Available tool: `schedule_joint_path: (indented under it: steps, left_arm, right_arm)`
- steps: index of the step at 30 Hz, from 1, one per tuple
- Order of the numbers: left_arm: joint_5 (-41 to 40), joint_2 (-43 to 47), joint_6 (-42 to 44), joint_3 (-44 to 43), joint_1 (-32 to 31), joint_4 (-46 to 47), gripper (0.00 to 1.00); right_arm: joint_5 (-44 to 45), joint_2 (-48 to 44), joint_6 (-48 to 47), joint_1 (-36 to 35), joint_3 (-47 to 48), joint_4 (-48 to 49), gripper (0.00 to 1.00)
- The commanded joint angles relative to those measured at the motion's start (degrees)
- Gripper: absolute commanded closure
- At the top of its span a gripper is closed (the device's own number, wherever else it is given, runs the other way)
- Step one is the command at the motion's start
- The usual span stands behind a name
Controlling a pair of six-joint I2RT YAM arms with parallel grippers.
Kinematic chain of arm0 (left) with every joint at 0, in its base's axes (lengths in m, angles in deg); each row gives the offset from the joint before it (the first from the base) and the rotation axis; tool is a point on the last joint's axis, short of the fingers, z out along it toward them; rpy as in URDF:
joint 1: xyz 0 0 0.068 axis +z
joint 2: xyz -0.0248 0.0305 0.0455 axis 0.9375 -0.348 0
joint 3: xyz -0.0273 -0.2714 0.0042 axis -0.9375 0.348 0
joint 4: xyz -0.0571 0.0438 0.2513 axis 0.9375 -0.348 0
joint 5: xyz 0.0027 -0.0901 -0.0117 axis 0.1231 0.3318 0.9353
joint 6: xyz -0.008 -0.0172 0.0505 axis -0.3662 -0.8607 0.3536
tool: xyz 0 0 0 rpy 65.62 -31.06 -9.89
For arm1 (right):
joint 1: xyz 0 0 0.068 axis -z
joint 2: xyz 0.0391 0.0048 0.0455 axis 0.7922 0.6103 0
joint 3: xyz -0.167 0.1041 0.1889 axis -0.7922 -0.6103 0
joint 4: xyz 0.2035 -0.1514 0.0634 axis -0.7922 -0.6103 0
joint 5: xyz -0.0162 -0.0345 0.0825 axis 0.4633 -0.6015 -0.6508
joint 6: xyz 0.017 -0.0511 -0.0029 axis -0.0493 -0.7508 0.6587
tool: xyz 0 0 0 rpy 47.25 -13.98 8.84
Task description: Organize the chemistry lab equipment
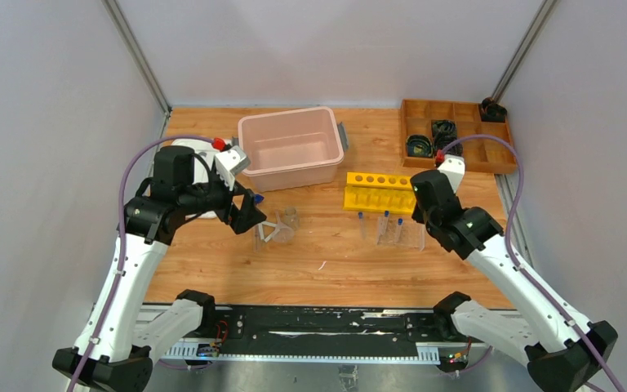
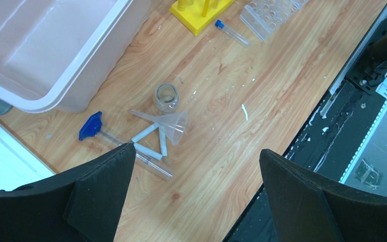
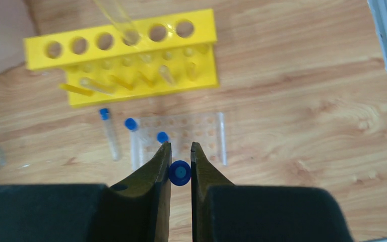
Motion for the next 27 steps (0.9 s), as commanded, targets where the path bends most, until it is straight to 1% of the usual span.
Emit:
schedule_joint_path:
  steps: [1,7,15,27]
  left_arm:
    - [-0.8,0.0,-0.4,-1.7,-0.3,-0.3,0.00]
    - [-1.2,0.3,-0.3,-1.6,-0.3,-0.4,0.00]
    - [-1.5,0.7,0.0,-1.5,-0.3,-0.5,0.00]
    - [-2.0,0.8,0.1,-1.9,-0.3,-0.5,0.00]
  right_arm:
    - [5.0,0.7,1.5,2.1,-4.8,-0.2,1.00]
    - [6.3,4.3,2.2,2.7,-8.4,4.1,1.00]
    - [7.4,6.1,3.0,3.4,-13.5,9.8,1.00]
    - [7.7,9.5,3.2,4.1,-17.2,14.8,1.00]
